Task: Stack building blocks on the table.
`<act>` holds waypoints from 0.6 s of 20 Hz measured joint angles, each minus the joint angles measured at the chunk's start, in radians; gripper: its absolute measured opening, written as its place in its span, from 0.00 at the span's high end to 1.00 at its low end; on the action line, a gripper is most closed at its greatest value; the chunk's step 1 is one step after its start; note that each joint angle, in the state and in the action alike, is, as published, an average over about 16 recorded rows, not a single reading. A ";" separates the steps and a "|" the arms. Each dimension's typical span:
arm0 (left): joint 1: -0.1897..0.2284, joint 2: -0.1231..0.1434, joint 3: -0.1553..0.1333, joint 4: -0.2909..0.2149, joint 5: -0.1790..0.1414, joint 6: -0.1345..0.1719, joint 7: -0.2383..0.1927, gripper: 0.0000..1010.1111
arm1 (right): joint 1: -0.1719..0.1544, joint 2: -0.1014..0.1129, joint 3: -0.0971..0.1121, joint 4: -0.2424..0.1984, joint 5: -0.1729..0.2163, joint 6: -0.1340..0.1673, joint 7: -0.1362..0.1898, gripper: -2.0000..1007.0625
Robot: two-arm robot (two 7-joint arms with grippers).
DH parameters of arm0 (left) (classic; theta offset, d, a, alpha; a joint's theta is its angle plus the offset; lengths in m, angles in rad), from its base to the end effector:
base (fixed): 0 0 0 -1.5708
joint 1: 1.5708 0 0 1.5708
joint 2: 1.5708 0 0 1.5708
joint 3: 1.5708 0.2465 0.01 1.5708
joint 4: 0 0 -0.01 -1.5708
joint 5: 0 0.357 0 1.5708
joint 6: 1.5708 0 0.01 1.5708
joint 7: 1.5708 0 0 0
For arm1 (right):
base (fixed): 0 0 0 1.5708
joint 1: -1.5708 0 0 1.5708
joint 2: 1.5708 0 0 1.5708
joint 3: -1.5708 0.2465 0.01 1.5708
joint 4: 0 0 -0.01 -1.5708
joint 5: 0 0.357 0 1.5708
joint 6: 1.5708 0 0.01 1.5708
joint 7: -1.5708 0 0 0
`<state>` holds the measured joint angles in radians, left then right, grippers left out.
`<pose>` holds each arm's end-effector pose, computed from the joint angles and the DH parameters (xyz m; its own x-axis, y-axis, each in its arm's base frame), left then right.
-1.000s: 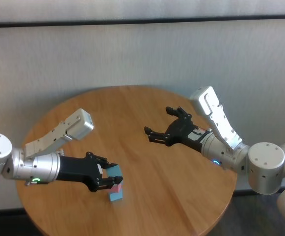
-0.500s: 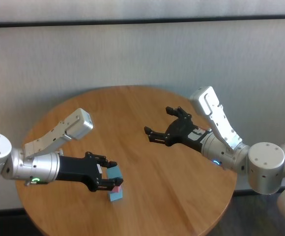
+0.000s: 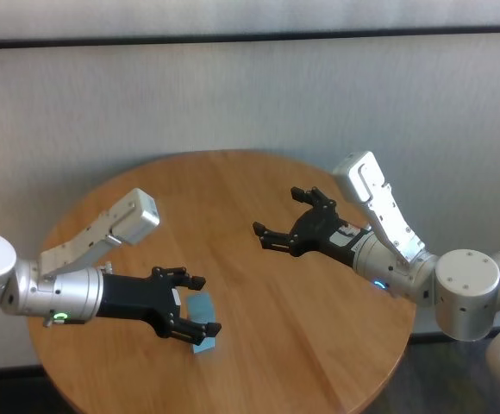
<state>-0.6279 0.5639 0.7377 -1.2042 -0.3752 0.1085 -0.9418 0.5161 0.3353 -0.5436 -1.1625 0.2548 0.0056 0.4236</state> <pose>0.4751 0.0091 -0.2157 0.9631 0.2585 0.0744 -0.2634 0.8501 0.4561 0.4711 0.0354 -0.2357 0.6855 -0.6970 0.2103 0.7279 0.6610 -0.1822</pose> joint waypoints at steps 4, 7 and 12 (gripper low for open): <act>0.010 0.008 -0.013 -0.010 -0.037 -0.010 -0.007 0.05 | 0.000 0.000 0.000 0.000 0.000 0.000 0.000 0.01; 0.022 0.015 -0.029 -0.020 -0.072 -0.018 -0.003 0.02 | 0.000 0.000 0.000 0.000 0.000 0.000 0.000 0.01; 0.054 0.030 -0.067 -0.045 -0.131 -0.026 0.041 0.01 | 0.000 0.000 0.000 0.000 0.000 0.000 0.000 0.01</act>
<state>-0.5744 0.5942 0.6705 -1.2493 -0.5057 0.0827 -0.9013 0.5161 0.3353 -0.5436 -1.1625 0.2548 0.0056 0.4236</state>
